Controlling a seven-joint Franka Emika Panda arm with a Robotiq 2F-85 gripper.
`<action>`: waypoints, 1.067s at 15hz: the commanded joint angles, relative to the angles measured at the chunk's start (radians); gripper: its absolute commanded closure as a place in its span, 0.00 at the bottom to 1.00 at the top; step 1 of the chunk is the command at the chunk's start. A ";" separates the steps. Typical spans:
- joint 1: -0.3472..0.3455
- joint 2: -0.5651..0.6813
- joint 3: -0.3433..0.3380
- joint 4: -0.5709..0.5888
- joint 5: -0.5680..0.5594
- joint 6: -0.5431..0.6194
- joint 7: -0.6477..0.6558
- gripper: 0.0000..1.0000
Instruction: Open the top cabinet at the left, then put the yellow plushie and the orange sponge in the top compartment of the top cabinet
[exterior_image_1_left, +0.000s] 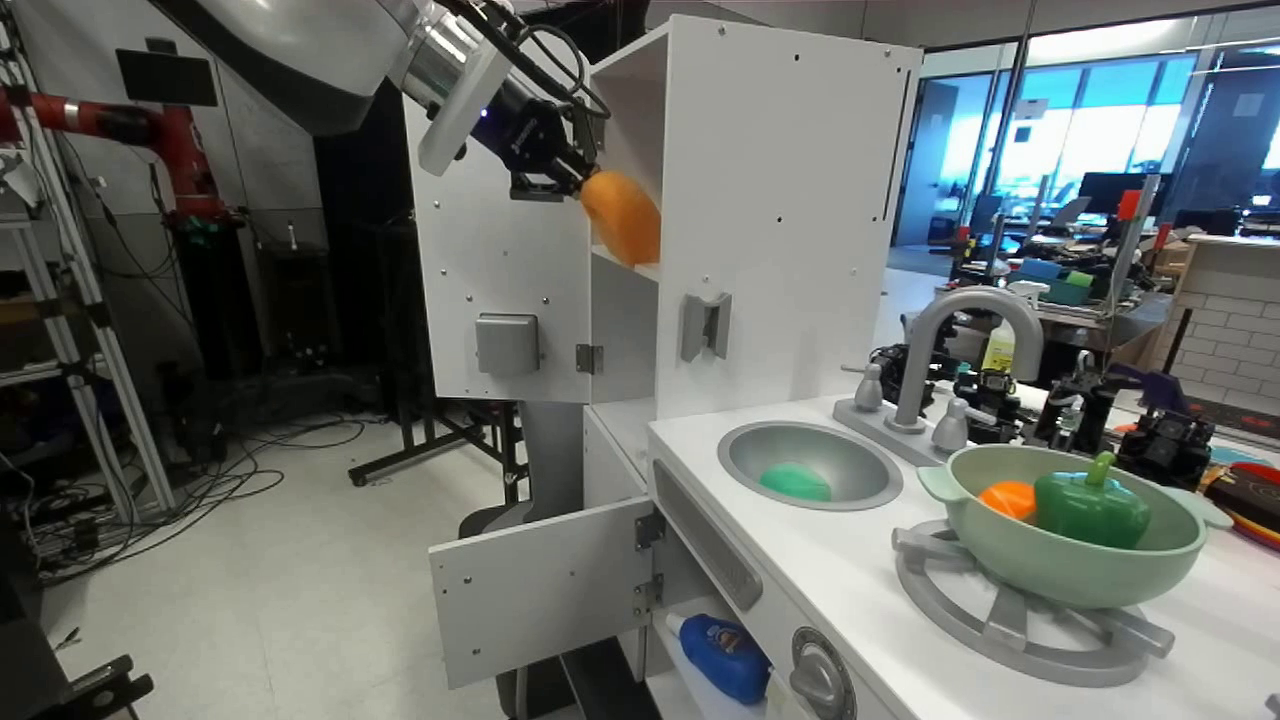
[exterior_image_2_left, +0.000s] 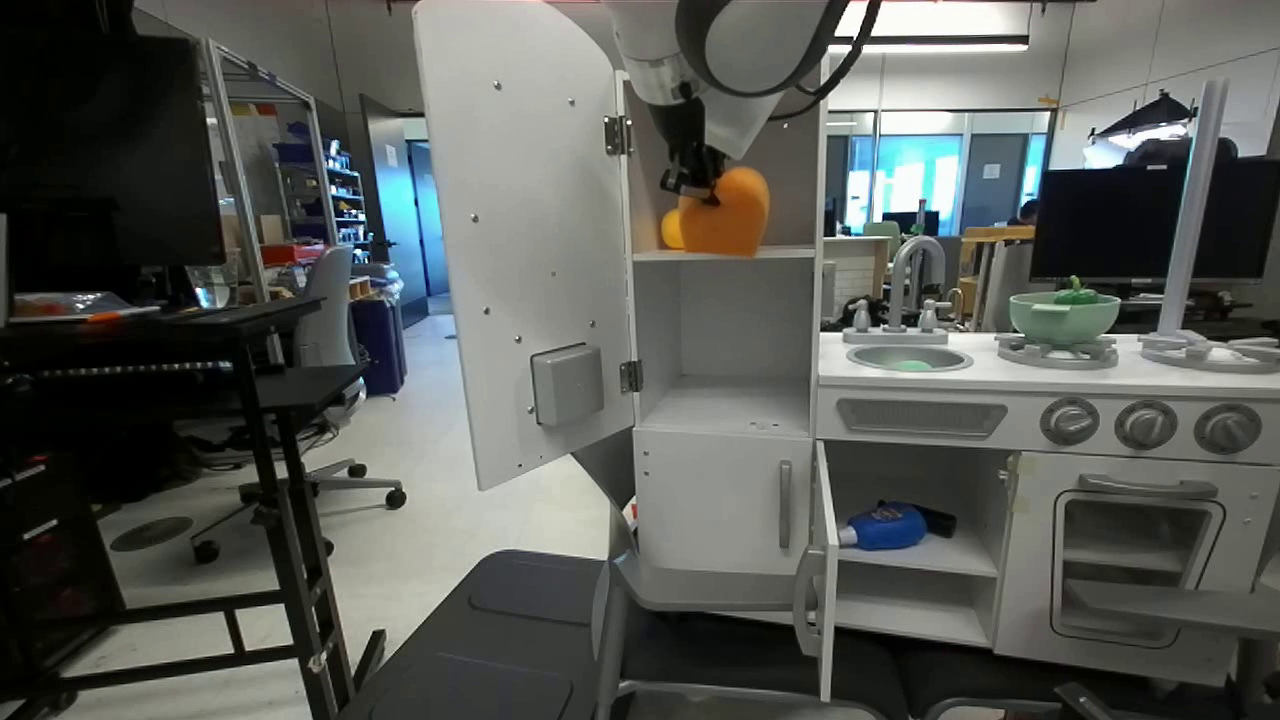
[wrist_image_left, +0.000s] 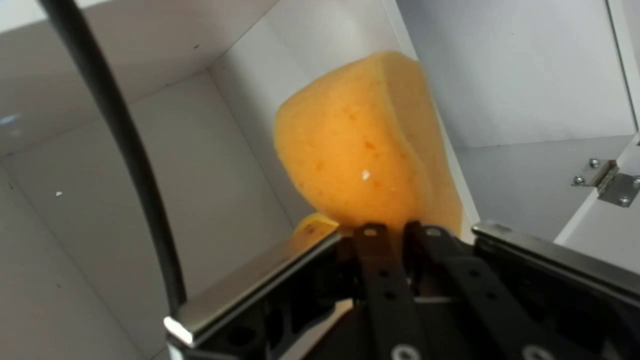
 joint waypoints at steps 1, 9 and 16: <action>0.012 0.053 -0.014 0.075 -0.036 -0.012 0.047 0.97; 0.026 0.118 -0.027 0.159 -0.047 -0.027 0.081 0.97; 0.020 0.204 -0.048 0.217 -0.085 -0.024 0.142 0.97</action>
